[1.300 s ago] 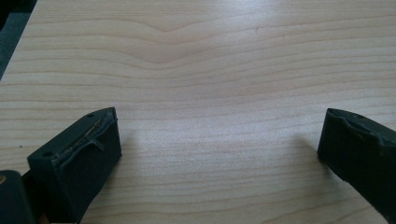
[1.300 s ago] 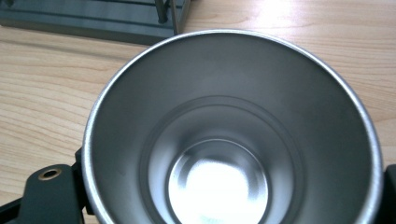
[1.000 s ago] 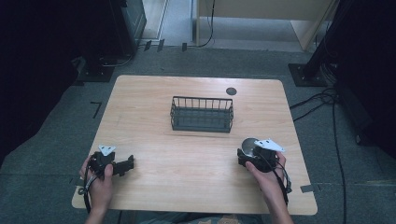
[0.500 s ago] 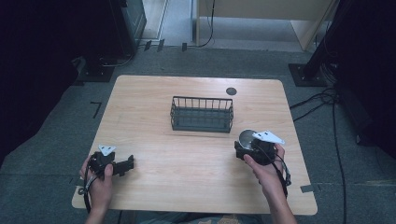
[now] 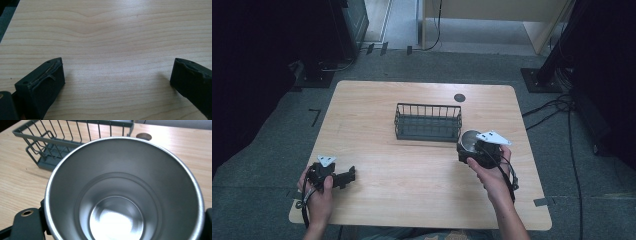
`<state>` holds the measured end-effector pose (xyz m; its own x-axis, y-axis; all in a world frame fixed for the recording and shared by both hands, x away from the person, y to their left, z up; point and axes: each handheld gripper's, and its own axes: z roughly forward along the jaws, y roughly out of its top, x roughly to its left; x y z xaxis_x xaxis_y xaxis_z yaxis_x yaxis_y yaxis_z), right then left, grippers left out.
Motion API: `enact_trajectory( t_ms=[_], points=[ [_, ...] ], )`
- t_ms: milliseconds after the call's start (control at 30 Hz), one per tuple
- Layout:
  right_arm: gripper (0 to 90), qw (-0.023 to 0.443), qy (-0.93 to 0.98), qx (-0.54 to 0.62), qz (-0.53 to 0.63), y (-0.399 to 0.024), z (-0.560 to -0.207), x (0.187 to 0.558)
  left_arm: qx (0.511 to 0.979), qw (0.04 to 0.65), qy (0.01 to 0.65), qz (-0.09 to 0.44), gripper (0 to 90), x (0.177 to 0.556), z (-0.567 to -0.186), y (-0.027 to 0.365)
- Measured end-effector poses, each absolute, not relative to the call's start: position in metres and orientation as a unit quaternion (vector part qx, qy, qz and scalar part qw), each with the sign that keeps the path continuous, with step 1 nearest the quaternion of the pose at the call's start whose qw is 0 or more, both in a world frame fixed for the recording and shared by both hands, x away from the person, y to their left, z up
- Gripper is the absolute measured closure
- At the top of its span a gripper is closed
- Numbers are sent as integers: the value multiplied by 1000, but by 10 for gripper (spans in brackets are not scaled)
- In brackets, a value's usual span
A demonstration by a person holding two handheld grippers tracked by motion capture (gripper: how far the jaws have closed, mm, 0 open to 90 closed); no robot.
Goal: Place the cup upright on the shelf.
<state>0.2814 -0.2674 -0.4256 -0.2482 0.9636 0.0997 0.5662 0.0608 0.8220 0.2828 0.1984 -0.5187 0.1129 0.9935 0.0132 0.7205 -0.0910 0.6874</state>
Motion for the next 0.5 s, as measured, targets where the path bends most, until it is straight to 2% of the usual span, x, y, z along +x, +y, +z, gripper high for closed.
enact_trajectory(
  t_ms=[500],
  points=[
    [177, 271, 682, 537, 415, -252, -408, 297, 694, 273, 617, 251, 0, 283, -519, 198]
  ],
)
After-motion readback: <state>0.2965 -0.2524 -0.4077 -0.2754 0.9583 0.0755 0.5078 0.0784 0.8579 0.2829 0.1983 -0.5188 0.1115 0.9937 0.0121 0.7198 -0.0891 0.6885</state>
